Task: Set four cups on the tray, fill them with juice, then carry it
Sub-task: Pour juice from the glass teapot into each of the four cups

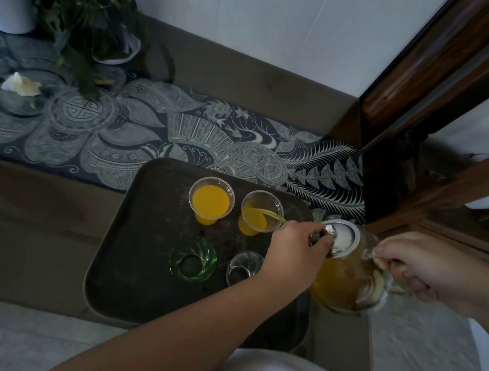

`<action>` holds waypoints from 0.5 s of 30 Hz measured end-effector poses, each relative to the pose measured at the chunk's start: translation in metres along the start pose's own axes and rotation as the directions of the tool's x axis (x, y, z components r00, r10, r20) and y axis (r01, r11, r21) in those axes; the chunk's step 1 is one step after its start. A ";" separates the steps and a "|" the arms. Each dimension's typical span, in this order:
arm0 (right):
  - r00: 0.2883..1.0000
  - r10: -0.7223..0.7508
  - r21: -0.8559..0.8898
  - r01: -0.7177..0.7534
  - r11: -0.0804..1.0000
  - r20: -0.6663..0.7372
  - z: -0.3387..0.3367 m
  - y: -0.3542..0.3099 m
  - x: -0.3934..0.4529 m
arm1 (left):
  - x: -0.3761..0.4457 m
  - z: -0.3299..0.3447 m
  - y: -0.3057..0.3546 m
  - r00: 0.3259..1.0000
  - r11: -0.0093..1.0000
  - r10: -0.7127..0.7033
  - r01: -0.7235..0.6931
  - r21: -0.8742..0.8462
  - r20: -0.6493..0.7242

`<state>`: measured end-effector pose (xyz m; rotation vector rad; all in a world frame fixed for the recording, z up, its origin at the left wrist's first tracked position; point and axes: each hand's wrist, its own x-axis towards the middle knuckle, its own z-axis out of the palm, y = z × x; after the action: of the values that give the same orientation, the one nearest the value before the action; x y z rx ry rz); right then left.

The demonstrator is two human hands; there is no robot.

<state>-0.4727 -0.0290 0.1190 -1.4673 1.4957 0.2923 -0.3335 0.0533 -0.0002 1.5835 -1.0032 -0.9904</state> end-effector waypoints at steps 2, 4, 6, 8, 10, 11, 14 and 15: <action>1.000 0.001 -0.003 -0.001 1.000 0.004 0.000 0.000 -0.001 | -0.001 0.000 0.000 1.000 1.000 0.000 0.000 0.006 -0.005; 1.000 0.002 -0.006 -0.002 1.000 0.007 -0.001 0.000 -0.001 | -0.001 0.001 0.001 1.000 1.000 0.003 -0.003 -0.009 0.007; 1.000 0.007 -0.007 -0.007 1.000 0.012 -0.001 -0.001 -0.002 | -0.001 0.000 0.001 1.000 1.000 -0.002 0.002 -0.011 0.012; 1.000 0.012 -0.011 -0.012 1.000 0.022 -0.001 -0.001 -0.002 | -0.001 0.000 0.000 1.000 1.000 0.003 -0.003 0.002 0.007; 1.000 0.007 -0.020 -0.006 1.000 0.029 -0.002 -0.002 -0.003 | -0.001 0.001 0.000 1.000 1.000 0.009 -0.009 0.001 0.005; 1.000 0.002 -0.026 -0.001 1.000 0.030 -0.002 -0.002 -0.004 | -0.001 0.001 0.000 1.000 1.000 0.008 -0.008 -0.002 0.004; 0.999 -0.009 -0.040 0.011 0.999 0.031 -0.002 -0.004 -0.005 | -0.001 0.002 0.000 1.000 1.000 0.010 -0.010 0.002 -0.012; 0.999 -0.008 -0.039 0.009 0.999 0.032 -0.003 -0.004 -0.006 | -0.001 0.003 -0.001 1.000 1.000 0.014 -0.014 0.004 -0.014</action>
<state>-0.4716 -0.0282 0.1265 -1.4928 1.4655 0.3405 -0.3361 0.0533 -0.0016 1.5827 -1.0059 -0.9668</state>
